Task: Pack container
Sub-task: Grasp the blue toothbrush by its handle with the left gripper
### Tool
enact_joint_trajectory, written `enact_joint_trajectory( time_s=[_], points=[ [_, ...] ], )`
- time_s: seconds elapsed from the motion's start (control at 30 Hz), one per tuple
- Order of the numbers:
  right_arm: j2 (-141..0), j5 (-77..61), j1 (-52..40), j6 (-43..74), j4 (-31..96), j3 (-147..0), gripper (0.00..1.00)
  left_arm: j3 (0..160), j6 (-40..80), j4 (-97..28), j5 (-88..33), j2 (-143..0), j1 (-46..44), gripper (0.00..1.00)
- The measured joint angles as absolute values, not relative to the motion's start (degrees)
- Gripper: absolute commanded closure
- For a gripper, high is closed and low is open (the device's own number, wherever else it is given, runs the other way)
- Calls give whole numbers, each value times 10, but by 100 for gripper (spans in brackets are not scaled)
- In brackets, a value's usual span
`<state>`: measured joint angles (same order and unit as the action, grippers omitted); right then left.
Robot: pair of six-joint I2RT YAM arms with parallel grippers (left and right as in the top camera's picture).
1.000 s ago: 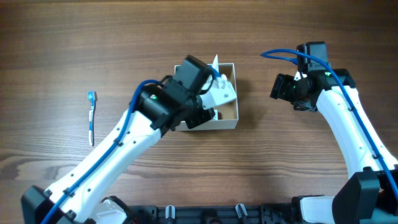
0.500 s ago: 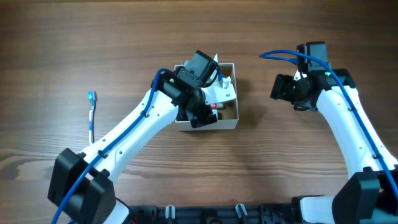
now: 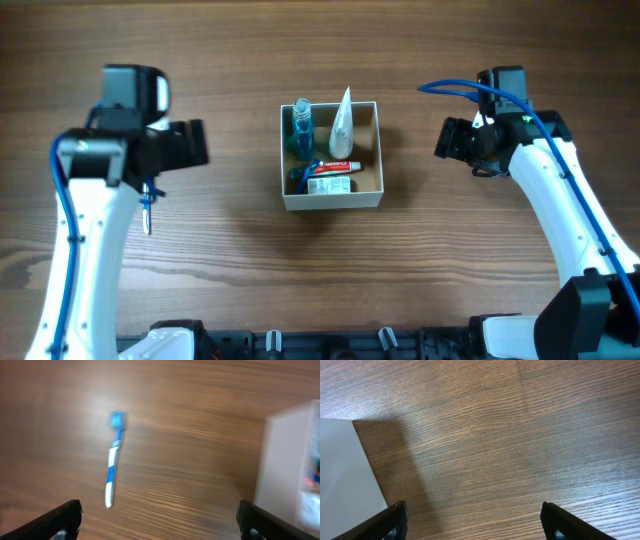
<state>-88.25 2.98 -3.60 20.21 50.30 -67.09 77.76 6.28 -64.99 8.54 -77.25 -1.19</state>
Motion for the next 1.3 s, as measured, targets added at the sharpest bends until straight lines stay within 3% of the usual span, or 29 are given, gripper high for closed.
enact_joint_trajectory(
  time_s=[0.1, 0.23, 0.47, 0.8, 0.83, 0.97, 1.07, 1.1, 1.23, 1.27, 1.3],
  points=[
    [-882, 30, -36, 202, 503, -671, 14, 778, 81, -650, 80, -832, 79, 0],
    [-882, 30, -36, 202, 504, -671, 14, 766, 89, -637, 76, -948, 130, 0],
    [-882, 30, -36, 191, 504, -671, 14, 680, 76, -523, 62, -1062, 131, 0],
    [-882, 30, -36, 191, 503, -671, 14, 640, 30, -429, 24, -1074, 137, 3],
    [-882, 30, -36, 190, 503, -671, 14, 635, 29, -421, 20, -1072, 137, 7],
    [-882, 30, -36, 187, 503, -671, 14, 629, 20, -405, 15, -1069, 137, 41],
    [-882, 30, -36, 187, 504, -671, 14, 629, 21, -404, 15, -1069, 137, 52],
    [-882, 30, -36, 187, 504, -671, 14, 629, 19, -404, 15, -1069, 137, 62],
    [-882, 30, -36, 187, 507, -671, 14, 629, 20, -407, 15, -1069, 137, 83],
    [-882, 30, -36, 187, 508, -671, 14, 629, 20, -407, 15, -1069, 137, 96],
    [-882, 30, -36, 187, 508, -671, 14, 629, 19, -408, 14, -1069, 137, 96]
  ],
)
